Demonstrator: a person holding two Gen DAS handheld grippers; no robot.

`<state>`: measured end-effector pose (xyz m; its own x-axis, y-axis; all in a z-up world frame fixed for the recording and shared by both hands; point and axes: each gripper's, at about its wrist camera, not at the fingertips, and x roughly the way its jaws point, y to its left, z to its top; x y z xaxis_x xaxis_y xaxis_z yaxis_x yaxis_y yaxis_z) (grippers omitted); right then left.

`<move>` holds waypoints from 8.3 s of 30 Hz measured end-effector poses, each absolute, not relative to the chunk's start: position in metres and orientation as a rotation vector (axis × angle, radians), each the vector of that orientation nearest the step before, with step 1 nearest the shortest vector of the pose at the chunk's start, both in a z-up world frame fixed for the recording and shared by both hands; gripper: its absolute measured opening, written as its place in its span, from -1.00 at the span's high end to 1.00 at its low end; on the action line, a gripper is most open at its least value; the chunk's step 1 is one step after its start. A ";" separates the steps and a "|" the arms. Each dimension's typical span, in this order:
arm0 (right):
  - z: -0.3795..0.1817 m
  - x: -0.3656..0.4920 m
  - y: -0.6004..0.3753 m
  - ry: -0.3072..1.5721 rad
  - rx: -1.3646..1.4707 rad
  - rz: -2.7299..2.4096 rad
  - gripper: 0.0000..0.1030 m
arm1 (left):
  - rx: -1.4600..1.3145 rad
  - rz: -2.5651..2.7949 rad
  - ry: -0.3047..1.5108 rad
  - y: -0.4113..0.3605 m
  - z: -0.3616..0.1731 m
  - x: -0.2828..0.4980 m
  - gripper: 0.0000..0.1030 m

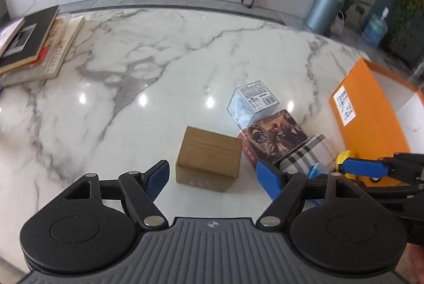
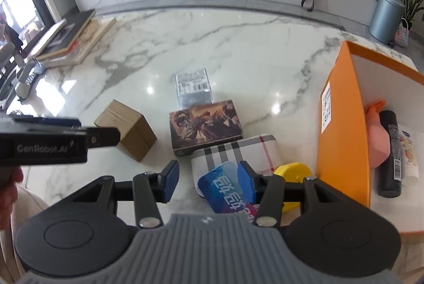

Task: Organize rigid objects
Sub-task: 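Grasp the brown cardboard cube with left tool while right grasps the clear plastic box, then carry the cube and clear box over the orange box and lower them inside, then open both tools to release the cube and clear box in the box, then withdraw both tools toward the plaid case and picture card box, then grasp the picture card box with left tool while right grasps the plaid case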

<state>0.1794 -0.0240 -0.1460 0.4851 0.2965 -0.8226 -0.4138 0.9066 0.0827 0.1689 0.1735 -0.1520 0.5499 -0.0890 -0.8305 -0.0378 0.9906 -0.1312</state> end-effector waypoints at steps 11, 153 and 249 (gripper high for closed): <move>-0.153 0.232 -0.004 0.979 -0.130 0.460 0.01 | -0.060 -0.104 1.053 0.174 -0.174 0.201 -0.43; -0.148 0.235 -0.227 1.257 0.215 0.350 0.50 | -0.137 -0.413 0.984 -0.008 -0.100 0.188 -0.36; -0.185 0.262 0.018 1.242 -0.439 0.600 0.65 | -0.447 -0.011 1.229 0.214 -0.197 0.196 -0.42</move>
<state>0.2620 0.0179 -0.1852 0.2032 0.1833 -0.9618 -0.6398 0.7685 0.0113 0.1962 0.2143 -0.1967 0.3462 -0.2461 -0.9053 -0.2292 0.9135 -0.3360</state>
